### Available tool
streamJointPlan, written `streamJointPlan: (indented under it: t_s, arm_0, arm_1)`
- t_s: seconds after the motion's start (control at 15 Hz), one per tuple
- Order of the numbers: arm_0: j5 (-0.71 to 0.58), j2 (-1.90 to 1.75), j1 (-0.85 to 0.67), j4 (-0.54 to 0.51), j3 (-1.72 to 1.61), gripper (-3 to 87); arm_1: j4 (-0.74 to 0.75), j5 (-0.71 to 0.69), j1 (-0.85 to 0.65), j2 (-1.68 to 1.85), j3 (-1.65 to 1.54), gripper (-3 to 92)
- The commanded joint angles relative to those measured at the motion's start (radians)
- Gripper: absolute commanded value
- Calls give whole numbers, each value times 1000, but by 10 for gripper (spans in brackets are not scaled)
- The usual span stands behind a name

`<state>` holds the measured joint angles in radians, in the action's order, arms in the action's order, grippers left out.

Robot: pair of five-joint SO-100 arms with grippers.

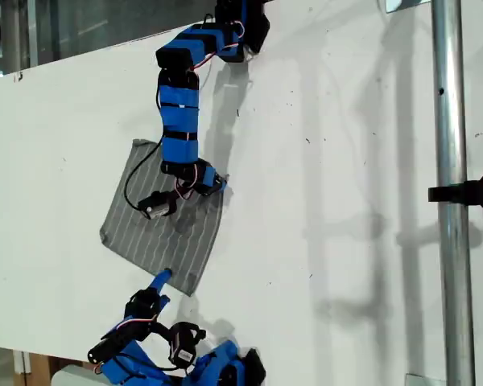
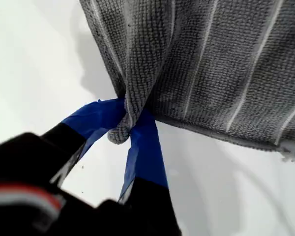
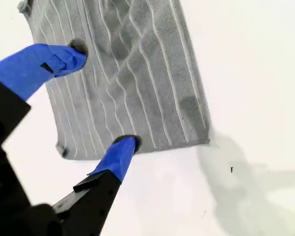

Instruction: Grasp corners of a towel and fold twice.

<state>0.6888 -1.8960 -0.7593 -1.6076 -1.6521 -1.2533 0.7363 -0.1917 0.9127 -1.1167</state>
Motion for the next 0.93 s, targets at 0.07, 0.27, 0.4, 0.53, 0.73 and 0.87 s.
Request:
streamJointPlan:
  t_s: [0.07, 0.27, 0.4, 0.53, 0.73, 0.87]
  arm_0:
    - [17, 2, -60, 198, -216, 298]
    - [58, 28, -63, 380, -414, 292]
    - [69, 94, -67, 463, -448, 292]
    - [97, 213, -71, 525, -426, 291]
    - [103, 410, -94, 502, -284, 283]
    - [91, 459, -126, 492, -244, 226]
  arm_1:
    - [12, 14, 21, 106, -46, -2]
    - [15, 14, 20, 114, -48, -2]
    - [26, 14, 21, 114, -48, -2]
    - [25, 14, 23, 120, -48, -2]
    - [17, 21, 37, 141, -57, -2]
    - [23, 32, 40, 169, -89, -2]
